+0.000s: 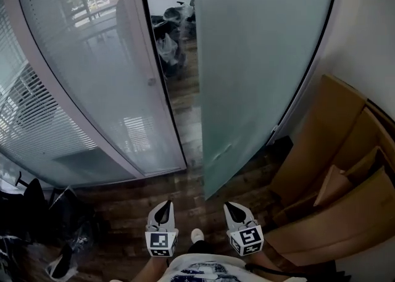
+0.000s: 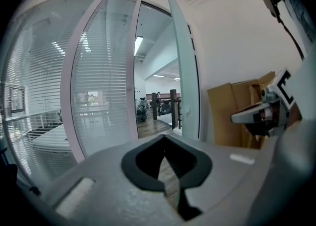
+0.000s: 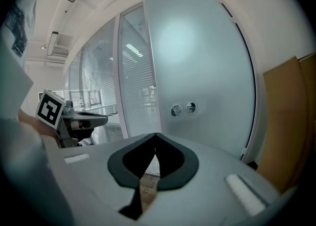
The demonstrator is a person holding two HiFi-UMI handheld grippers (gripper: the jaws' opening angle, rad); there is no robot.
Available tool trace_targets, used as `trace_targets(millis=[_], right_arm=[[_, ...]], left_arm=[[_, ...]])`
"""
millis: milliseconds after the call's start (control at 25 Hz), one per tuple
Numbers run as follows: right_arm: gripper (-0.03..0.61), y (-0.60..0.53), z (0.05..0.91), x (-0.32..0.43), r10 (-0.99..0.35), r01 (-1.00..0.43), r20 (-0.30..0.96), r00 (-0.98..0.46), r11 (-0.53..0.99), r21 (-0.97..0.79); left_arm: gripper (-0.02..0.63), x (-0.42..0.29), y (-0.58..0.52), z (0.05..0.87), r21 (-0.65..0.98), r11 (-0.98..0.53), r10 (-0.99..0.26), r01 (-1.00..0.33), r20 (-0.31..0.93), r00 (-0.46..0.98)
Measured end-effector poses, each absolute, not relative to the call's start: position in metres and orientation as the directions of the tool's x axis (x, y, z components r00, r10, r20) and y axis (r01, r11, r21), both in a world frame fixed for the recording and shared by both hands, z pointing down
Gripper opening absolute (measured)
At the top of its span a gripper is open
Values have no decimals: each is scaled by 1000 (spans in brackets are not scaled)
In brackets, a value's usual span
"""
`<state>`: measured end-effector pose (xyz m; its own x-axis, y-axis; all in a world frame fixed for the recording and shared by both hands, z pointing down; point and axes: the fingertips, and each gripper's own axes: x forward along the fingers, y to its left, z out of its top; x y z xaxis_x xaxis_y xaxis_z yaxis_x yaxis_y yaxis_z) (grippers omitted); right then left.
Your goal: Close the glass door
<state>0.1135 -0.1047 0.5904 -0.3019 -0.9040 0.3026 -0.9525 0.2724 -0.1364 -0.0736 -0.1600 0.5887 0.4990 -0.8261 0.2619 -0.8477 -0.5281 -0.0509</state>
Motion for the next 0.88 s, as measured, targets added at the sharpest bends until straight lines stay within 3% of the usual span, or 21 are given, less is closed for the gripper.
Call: trace_targets(millis=[440,880], right_arm=[[8,-154,585,129,-936,-979,298,-188,154,-133],[9,-180,581,150,-941,-977,278,-192,158,-140]], left_arm=[[1,-66,-211,585,-45,-592,-786,-805,252,564],[1,-31,-224,586,-26,-624,-756,-781,272,596]])
